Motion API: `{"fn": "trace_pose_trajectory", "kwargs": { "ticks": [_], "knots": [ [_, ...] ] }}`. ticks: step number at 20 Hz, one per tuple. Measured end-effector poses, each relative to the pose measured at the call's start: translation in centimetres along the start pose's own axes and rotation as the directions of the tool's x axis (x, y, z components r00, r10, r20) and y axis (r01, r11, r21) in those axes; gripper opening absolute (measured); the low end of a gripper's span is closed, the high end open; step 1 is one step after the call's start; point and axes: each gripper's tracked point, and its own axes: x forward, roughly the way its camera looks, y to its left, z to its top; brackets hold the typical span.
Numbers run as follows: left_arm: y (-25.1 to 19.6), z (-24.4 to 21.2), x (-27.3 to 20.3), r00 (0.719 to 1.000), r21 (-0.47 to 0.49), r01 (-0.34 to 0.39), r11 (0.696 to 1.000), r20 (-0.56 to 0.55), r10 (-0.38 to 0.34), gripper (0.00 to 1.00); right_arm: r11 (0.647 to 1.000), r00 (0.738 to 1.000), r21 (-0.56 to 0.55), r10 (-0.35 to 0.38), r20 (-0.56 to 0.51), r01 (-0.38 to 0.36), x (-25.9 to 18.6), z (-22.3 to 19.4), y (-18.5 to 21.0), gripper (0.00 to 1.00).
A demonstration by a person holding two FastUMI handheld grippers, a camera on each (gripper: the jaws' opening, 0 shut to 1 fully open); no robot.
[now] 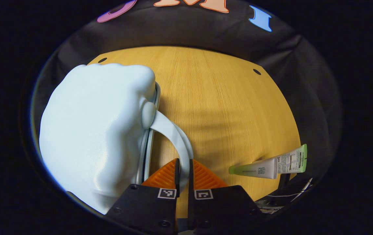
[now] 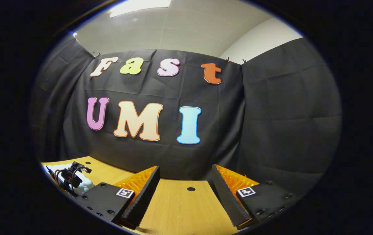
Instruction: First open the suitcase, pack the skin care products into it, and then close the suitcase.
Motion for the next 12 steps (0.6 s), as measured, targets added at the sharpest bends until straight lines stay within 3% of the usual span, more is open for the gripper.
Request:
{"fn": "trace_pose_trajectory", "kwargs": {
  "ticks": [5,10,12],
  "knots": [
    [-0.3,1.5,-2.2,0.994,0.147,-0.091,0.985,0.072,0.081,0.00,1.000,1.000,0.009,0.023,0.006,-0.023,-0.8,-0.7,0.2,0.99],
    [-0.4,2.9,-6.3,0.994,0.109,-0.065,0.992,0.099,0.055,0.00,0.992,0.996,0.090,0.083,0.025,-0.085,-1.3,-0.8,1.4,0.99],
    [-0.1,3.7,-7.8,0.990,0.106,-0.074,0.992,0.124,0.060,0.00,0.980,0.990,0.137,0.141,0.014,-0.141,-1.6,-1.4,2.8,0.99]
  ]
}}
